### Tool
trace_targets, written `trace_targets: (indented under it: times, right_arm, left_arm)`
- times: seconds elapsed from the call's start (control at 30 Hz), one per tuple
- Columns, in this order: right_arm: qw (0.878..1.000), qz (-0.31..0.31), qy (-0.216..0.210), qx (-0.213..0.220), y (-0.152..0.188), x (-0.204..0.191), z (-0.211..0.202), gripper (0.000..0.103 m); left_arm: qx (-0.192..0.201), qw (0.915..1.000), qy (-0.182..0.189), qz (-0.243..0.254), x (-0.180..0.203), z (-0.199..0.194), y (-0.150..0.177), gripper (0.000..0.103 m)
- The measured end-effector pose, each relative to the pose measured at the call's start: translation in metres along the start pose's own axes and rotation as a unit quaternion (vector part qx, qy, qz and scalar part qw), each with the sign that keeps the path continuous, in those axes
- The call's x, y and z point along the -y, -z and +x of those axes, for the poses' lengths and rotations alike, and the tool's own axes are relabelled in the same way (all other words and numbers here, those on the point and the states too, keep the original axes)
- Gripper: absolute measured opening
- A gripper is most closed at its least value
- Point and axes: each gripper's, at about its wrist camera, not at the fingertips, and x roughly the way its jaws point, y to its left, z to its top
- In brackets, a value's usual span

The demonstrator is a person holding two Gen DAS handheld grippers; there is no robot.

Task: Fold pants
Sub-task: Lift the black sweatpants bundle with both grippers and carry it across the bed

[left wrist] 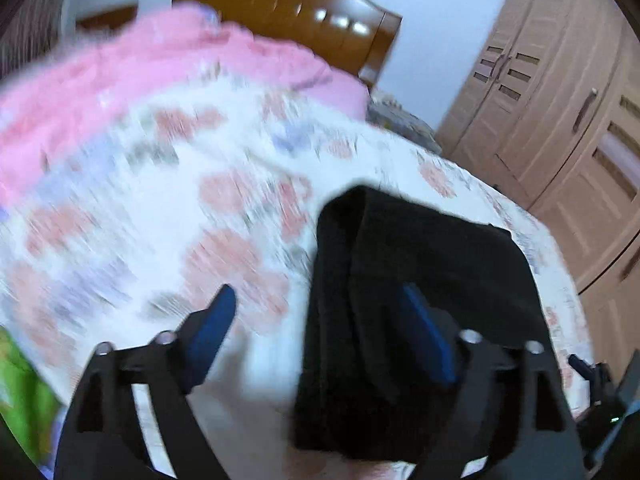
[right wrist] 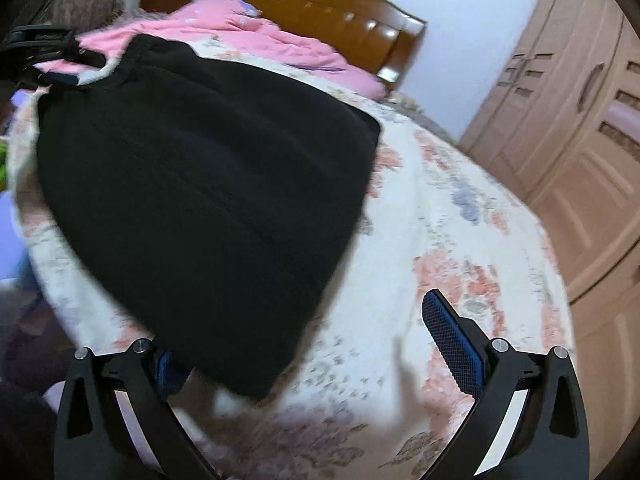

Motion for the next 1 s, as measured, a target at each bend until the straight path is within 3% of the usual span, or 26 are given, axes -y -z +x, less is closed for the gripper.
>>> trace_targets:
  times: [0.13,0.23,0.4,0.47,0.53,0.57,0.63,0.87,0.9,0.93,1.0]
  right_arm:
    - [0.998,-0.018,-0.049,0.034,0.012,0.002,-0.030,0.098]
    - [0.996,0.005,-0.066,0.067,0.016,0.015,-0.049,0.098]
    - [0.990,0.040,-0.084,0.106,-0.005,0.031,-0.050,0.098]
    - [0.988,0.038,-0.090,0.116,-0.017,0.031,-0.045,0.098]
    - [0.987,0.034,-0.095,0.124,-0.031,0.029,-0.037,0.098]
    - [0.987,0.033,-0.097,0.127,-0.035,0.028,-0.034,0.098]
    - [0.985,0.033,-0.107,0.129,-0.042,0.025,-0.026,0.098]
    - [0.988,0.008,-0.111,0.107,-0.046,0.010,-0.007,0.098]
    - [0.990,0.002,-0.107,0.093,-0.043,0.008,0.000,0.098]
    - [0.990,0.002,-0.110,0.087,-0.042,0.008,0.003,0.098]
    - [0.989,0.017,-0.126,0.074,-0.038,0.012,0.011,0.098]
  left_arm:
    - [-0.017,0.9984,0.033,0.042,0.016,-0.002,-0.011,0.087]
    - [-0.047,0.9950,0.038,0.080,0.036,0.024,-0.017,0.081]
    - [-0.075,0.9932,0.047,0.076,0.035,0.061,-0.024,0.078]
    - [-0.069,0.9931,0.056,0.077,0.032,0.063,-0.027,0.067]
    - [-0.079,0.9904,0.079,0.082,0.033,0.064,-0.028,0.041]
    - [-0.084,0.9888,0.095,0.080,0.033,0.063,-0.028,0.041]
    - [-0.082,0.9889,0.089,0.086,0.034,0.064,-0.027,0.041]
    - [-0.110,0.9838,0.121,0.075,0.027,0.073,-0.027,0.039]
    - [-0.109,0.9841,0.116,0.079,0.028,0.070,-0.027,0.035]
    - [-0.104,0.9856,0.104,0.084,0.029,0.066,-0.027,0.004]
    - [-0.092,0.9888,0.080,0.087,0.030,0.050,-0.033,0.004]
